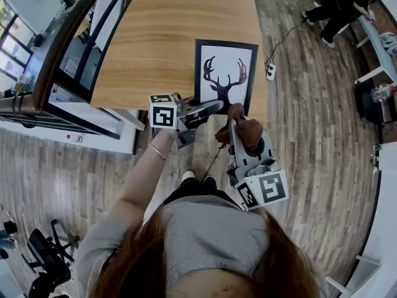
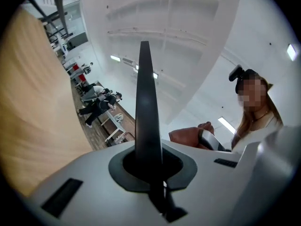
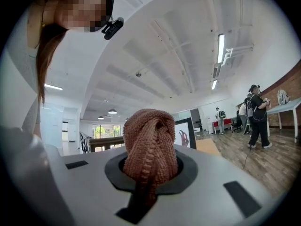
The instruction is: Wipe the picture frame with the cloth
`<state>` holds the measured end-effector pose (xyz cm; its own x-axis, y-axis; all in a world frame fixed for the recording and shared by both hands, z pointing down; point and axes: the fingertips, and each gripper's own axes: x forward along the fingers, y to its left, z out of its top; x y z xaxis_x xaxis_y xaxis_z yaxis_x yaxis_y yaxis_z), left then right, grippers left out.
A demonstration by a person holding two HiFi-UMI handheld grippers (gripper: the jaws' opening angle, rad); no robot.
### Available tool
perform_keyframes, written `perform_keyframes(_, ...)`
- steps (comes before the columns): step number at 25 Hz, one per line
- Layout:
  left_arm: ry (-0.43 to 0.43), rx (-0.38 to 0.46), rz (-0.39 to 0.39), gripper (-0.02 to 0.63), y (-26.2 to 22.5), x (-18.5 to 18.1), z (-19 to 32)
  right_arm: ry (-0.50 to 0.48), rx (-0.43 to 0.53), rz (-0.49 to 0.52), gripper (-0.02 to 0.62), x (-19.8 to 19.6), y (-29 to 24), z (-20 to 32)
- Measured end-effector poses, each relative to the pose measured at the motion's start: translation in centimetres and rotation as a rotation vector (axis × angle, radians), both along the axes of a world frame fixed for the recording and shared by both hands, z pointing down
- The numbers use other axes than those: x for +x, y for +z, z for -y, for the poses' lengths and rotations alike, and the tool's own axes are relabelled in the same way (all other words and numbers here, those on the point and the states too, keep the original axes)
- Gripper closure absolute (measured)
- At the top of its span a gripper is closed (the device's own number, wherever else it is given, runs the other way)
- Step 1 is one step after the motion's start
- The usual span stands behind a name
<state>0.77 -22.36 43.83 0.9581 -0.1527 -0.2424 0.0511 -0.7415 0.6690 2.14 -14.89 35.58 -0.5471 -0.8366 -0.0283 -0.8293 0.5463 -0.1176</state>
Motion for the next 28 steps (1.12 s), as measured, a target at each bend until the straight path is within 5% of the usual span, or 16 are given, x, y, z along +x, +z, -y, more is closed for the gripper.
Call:
perform_keyframes(13,-0.002,0.435,0.056,0.586,-14.8,4.8,-1.6,-0.083,0.282,0.004,0.549,2.5,-10.9,-2.6)
perform_keyframes(19,0.009,0.469,0.086,0.586,-16.3,5.9,-2.7,-0.139,0.548,-0.156,0.551,1.2,-19.3,-3.6)
perform_keyframes(25,-0.003,0.474,0.105,0.586,-16.5,5.9,-3.5,-0.050,0.807,-0.362,0.551,-1.3,-26.8,-1.6)
perform_keyframes(28,-0.018,0.489,0.100,0.586,-17.1,6.0,-4.3,0.019,0.847,-0.492,0.549,-1.7,-27.2,0.2)
